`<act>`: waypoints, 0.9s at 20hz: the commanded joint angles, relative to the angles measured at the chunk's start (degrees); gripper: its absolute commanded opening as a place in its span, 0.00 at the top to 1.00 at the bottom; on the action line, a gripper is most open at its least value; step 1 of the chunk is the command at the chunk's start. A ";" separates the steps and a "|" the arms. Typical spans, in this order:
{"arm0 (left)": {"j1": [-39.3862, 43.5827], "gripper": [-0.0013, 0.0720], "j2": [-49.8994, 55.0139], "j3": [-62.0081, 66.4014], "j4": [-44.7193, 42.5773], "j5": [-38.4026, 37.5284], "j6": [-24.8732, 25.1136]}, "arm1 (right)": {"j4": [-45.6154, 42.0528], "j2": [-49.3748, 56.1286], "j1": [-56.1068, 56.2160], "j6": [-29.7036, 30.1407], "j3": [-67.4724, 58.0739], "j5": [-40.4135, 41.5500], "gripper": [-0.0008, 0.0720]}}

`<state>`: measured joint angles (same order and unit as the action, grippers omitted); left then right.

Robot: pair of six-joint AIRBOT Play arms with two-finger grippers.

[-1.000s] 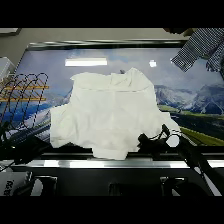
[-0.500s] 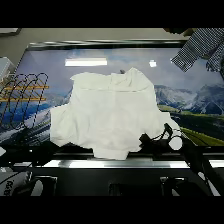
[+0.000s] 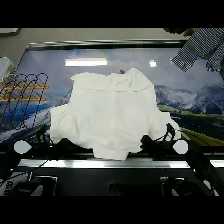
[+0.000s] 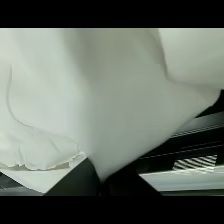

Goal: Fold the clothes and pants, and hang the long-sleeved shirts on hangers.

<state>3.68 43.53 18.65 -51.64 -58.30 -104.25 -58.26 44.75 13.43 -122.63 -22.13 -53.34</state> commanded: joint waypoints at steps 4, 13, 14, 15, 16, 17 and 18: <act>6.91 0.19 8.44 0.00 2.89 13.20 -1.40 | -0.09 -3.21 0.04 -0.17 -0.07 -2.82 0.95; 7.13 0.32 11.32 0.02 5.62 19.52 -1.22 | 0.15 -3.21 0.04 -0.20 -0.07 -3.93 0.95; 7.13 0.38 11.89 0.00 6.60 20.06 -1.22 | 0.15 -3.21 0.04 -0.22 -0.07 -3.72 0.95; 7.13 0.40 12.72 0.02 8.04 20.46 -1.22 | 0.13 -3.21 0.04 -0.24 -0.07 -3.69 0.95; 7.13 0.57 13.66 0.02 9.60 20.41 -0.94 | 0.13 -3.21 0.04 -0.24 -0.07 -3.72 0.95; 7.13 0.77 14.64 0.02 11.58 20.37 0.98 | 0.13 -3.21 0.04 -0.24 -0.07 -3.74 0.95; 7.13 0.89 15.39 0.02 14.01 20.20 4.31 | 0.13 -3.21 0.04 -0.28 -0.07 -3.67 0.95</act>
<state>10.79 56.95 18.61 -43.66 -38.57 -104.14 -58.13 41.58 13.43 -122.87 -22.13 -57.04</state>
